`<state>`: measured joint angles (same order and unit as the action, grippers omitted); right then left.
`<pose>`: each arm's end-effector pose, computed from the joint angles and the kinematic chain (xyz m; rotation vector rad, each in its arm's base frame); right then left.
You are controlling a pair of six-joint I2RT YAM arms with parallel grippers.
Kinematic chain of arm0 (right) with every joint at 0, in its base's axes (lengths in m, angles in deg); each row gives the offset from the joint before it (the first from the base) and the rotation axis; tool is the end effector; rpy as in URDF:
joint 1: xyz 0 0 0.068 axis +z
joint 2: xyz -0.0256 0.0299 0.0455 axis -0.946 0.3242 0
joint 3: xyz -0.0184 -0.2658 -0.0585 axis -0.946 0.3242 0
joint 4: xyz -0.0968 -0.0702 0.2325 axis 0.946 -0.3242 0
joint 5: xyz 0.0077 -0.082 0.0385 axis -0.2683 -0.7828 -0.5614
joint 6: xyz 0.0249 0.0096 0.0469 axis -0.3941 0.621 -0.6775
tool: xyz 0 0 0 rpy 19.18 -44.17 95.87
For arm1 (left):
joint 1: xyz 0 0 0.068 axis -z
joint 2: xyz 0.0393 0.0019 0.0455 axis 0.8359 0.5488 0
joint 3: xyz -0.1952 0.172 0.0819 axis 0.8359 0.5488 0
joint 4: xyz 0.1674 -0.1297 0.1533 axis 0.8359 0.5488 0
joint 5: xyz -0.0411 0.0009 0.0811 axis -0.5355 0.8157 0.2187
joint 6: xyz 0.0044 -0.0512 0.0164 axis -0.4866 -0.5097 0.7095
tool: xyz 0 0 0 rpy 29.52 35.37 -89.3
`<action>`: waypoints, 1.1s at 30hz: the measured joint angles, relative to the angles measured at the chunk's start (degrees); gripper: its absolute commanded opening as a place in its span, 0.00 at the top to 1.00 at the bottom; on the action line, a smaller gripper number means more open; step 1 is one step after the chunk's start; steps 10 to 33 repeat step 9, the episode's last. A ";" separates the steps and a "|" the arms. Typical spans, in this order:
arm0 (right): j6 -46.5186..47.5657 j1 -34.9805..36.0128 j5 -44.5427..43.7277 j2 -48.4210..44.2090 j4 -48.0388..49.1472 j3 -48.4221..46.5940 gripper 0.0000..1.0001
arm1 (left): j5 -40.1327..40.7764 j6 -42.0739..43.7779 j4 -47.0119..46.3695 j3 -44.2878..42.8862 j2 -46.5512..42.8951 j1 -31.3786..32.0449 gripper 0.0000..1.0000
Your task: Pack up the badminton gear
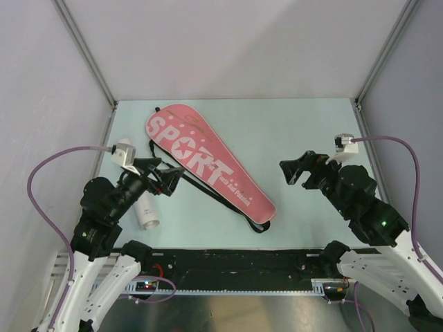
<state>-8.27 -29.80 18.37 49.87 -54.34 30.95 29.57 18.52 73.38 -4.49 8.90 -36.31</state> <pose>0.1039 0.0778 0.3856 0.0363 1.7994 0.6434 0.0953 -0.0445 0.3698 0.2184 1.6099 -0.7187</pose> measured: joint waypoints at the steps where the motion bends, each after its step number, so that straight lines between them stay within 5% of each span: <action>1: 0.15 0.02 -0.57 0.00 -0.48 -0.02 0.01 | 0.09 0.00 0.00 0.00 0.00 0.00 0.00; 33: 0.50 0.02 -3.04 0.26 -3.80 -0.02 0.01 | 2.32 0.11 -0.24 0.02 -0.68 0.00 0.00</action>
